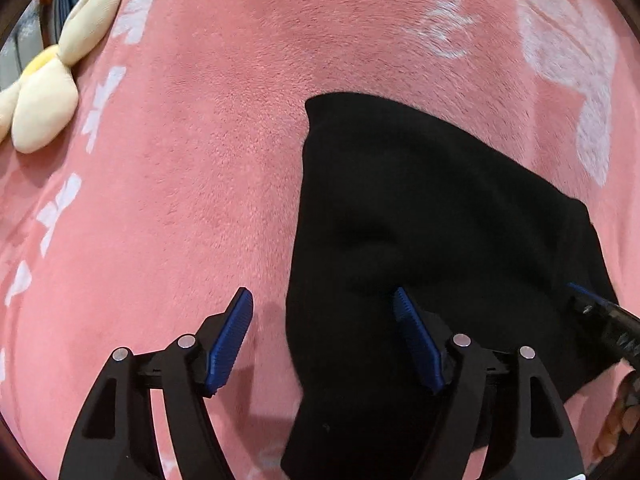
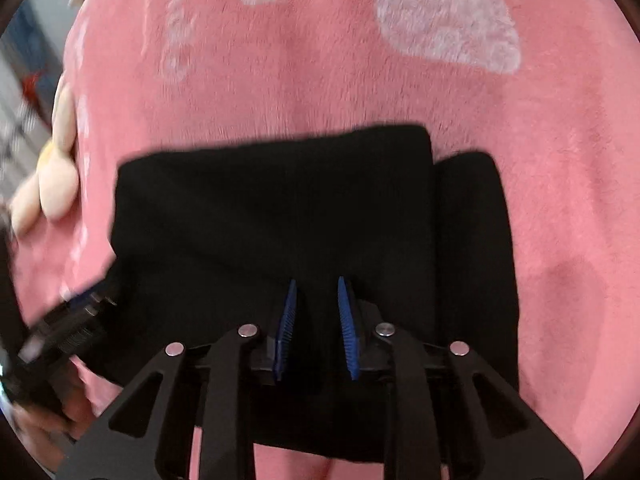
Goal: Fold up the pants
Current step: 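Lower the pants bundle onto the blanket and open both grippers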
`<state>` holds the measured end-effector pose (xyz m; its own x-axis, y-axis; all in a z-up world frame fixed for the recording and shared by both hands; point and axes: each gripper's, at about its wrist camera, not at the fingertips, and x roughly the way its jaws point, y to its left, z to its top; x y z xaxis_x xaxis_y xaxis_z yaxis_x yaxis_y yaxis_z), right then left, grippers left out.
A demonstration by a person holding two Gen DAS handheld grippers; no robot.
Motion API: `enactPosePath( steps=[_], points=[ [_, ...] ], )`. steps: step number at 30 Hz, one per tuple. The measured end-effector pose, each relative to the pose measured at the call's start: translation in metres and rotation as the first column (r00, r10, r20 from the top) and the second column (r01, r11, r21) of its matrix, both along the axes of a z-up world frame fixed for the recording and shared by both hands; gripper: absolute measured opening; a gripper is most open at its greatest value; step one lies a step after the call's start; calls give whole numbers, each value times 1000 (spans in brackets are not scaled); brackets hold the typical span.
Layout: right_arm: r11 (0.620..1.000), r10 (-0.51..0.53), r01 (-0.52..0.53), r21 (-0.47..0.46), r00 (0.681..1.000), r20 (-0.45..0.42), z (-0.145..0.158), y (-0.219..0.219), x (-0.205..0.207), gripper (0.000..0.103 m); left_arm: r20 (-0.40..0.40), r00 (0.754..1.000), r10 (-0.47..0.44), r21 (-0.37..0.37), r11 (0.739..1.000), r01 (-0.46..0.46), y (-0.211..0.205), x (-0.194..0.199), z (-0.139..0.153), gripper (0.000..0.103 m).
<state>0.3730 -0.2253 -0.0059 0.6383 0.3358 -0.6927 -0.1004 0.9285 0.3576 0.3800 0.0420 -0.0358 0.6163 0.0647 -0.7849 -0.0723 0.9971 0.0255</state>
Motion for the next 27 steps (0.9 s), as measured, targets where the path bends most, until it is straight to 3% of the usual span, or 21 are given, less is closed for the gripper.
enactPosePath(
  steps=[2,3,4,6,10,12,13,16,18,20,24,27],
  points=[
    [1000,11,-9,-20,997,81,19,3,-2,22,-9,1000,-7,-9,1000,7,1,13,-2,79],
    [999,5,-1,-41,997,77,15,3,7,22,-12,1000,-9,-7,1000,9,2,16,-2,80],
    [996,-14,15,-93,1000,10,-1,2,24,24,-7,1000,-17,-1,1000,17,2,19,-4,81],
    [996,-28,23,-88,999,-46,-16,-3,37,18,3,1000,-21,6,1000,21,1,18,-2,81],
    [995,-54,61,-77,994,91,21,-5,-2,21,42,999,-26,12,1000,26,-3,-4,17,78],
    [983,-54,61,-172,997,47,8,-2,-3,22,57,998,-37,15,999,36,-5,-17,23,78],
    [967,-59,51,-250,998,-21,-10,-2,-3,22,58,997,-41,12,999,41,-7,-25,26,78],
    [966,-83,88,-242,996,29,-1,-8,-36,23,39,998,-53,2,999,53,-19,-29,32,78],
    [975,-97,111,-191,992,82,17,-11,-74,25,48,997,-64,1,998,64,-14,-43,42,78],
    [974,-110,128,-189,988,105,24,-8,-107,53,65,995,-71,16,997,70,-16,-64,46,78],
    [957,-117,150,-249,983,142,21,11,-174,67,88,993,-76,27,997,74,-25,-106,52,78],
    [944,-147,185,-275,977,155,16,12,-211,81,91,993,-79,20,997,77,-28,-138,53,87]
  ],
)
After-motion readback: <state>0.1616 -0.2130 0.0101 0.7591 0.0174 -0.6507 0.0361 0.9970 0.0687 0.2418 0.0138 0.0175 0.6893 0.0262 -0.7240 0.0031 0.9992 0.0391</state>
